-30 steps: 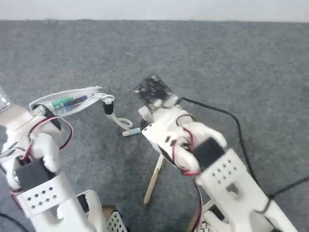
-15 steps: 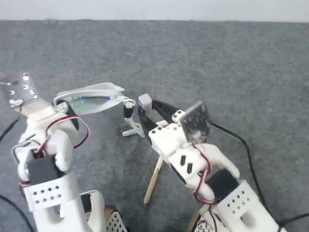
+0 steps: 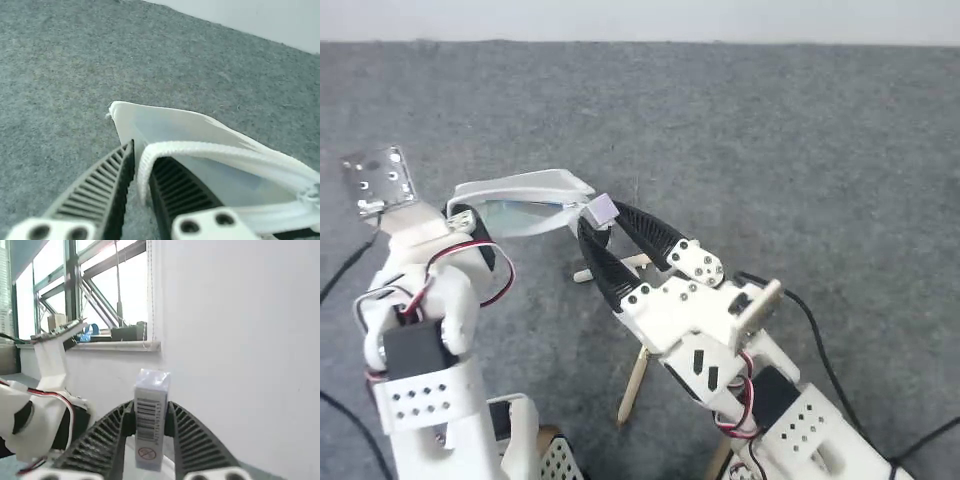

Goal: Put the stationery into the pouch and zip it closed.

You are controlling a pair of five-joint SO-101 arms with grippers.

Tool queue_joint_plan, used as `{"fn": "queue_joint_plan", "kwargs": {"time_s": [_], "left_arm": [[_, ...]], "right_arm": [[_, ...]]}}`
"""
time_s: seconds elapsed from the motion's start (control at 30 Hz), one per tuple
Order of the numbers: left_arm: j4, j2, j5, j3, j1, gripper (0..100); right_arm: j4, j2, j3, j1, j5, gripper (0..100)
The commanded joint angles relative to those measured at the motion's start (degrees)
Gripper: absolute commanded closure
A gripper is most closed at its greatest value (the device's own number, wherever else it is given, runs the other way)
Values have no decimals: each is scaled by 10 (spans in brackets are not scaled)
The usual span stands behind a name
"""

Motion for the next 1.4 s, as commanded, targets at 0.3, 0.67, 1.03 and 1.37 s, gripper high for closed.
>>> {"fn": "queue_joint_plan", "kwargs": {"time_s": [0.3,0.67,1.03,1.37], "left_arm": [[-4,-5,-4,-7,1,989],[-4,-5,-4,-6,0,989],[-4,-5,-4,-5,-1,989],[-4,-5,-4,-5,-1,989]], "right_arm": [[-263,255,-56,-4,-4,991],[-395,517,-164,-2,-3,992],[-505,669,-195,-6,67,992],[-548,597,-144,-6,74,992]]}}
